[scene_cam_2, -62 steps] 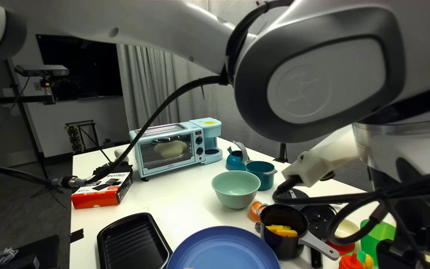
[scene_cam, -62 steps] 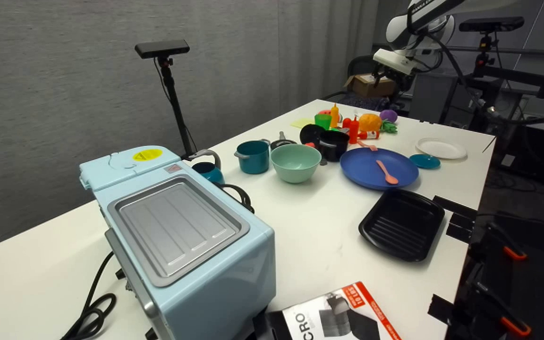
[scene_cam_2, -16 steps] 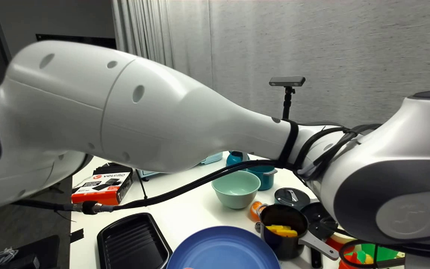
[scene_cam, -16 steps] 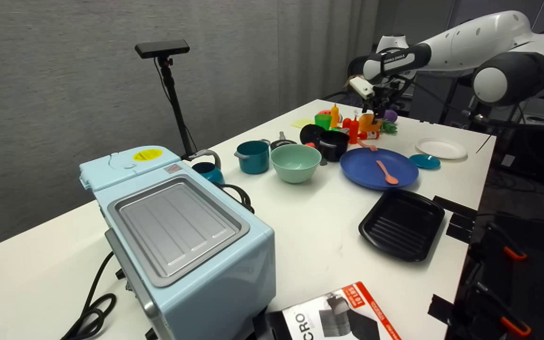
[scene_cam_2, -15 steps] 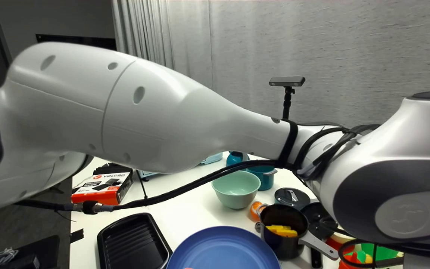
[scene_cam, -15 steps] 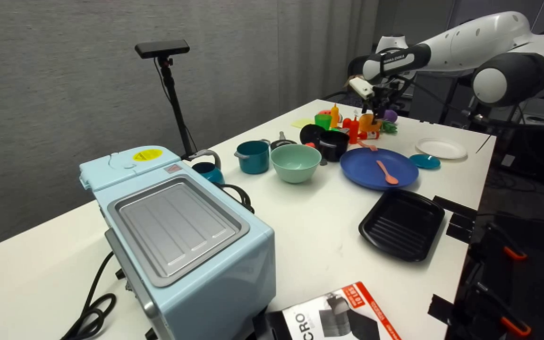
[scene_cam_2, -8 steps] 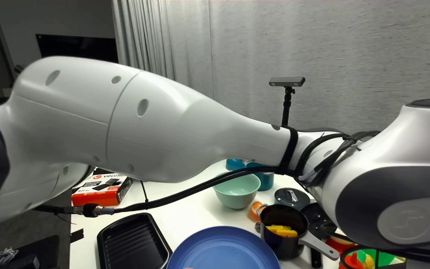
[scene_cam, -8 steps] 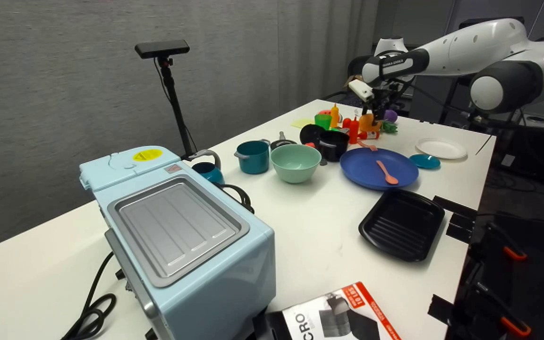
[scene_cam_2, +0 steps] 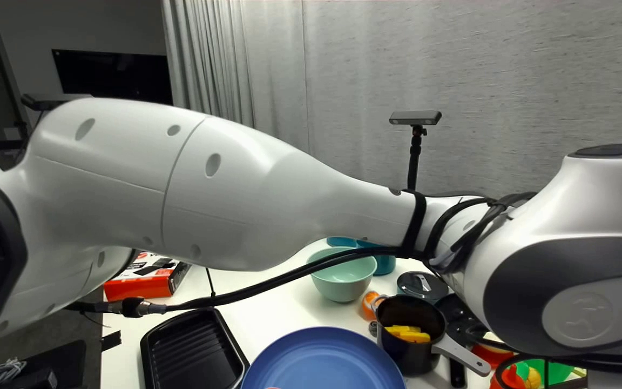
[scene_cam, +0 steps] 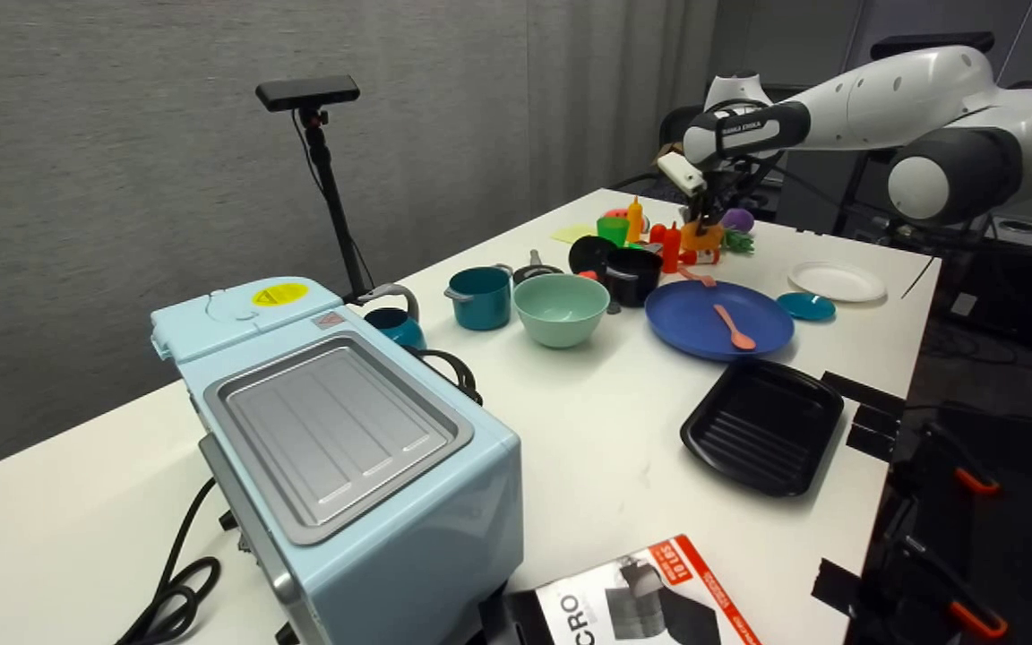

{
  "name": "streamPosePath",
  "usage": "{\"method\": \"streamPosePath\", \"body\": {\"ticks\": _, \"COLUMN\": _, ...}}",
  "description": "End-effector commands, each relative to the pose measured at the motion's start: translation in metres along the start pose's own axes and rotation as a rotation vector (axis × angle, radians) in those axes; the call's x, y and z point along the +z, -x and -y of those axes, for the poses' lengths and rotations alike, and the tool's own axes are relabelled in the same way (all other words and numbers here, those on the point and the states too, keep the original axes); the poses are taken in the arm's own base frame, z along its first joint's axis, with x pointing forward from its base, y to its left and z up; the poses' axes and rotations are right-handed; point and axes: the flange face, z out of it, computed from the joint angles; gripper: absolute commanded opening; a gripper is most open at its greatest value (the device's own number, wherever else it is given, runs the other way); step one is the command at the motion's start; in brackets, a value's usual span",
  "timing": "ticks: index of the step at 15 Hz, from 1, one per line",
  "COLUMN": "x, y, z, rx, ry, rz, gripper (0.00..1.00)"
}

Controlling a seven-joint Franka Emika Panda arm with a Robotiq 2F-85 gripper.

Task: Put the pineapple on the plate

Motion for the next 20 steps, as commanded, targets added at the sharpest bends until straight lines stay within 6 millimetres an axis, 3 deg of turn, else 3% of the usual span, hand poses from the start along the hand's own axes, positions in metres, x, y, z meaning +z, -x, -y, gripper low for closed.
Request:
{"method": "streamPosePath", "body": {"ticks": 1, "x": 0.001, "y": 0.0, "z": 0.003, "rx": -0.029, "ry": -0.028, "rz": -0.027, "gripper": 0.08}}
{"method": "streamPosePath", "body": {"ticks": 2, "x": -0.002, "y": 0.002, "z": 0.004, "rx": -0.037, "ry": -0.028, "rz": -0.024, "gripper": 0.0}}
{"method": "streamPosePath", "body": {"ticks": 6, "x": -0.029, "y": 0.023, "z": 0.006, "rx": -0.174, "ry": 0.02, "rz": 0.036, "gripper": 0.01}}
{"method": "streamPosePath", "body": {"ticks": 16, "x": -0.135, "y": 0.076, "z": 0.011, "rx": -0.682, "ry": 0.056, "rz": 0.148, "gripper": 0.02}}
{"method": "streamPosePath", "body": {"ticks": 20, "x": -0.145, "y": 0.11, "z": -0.002, "rx": -0.88, "ry": 0.097, "rz": 0.198, "gripper": 0.02}}
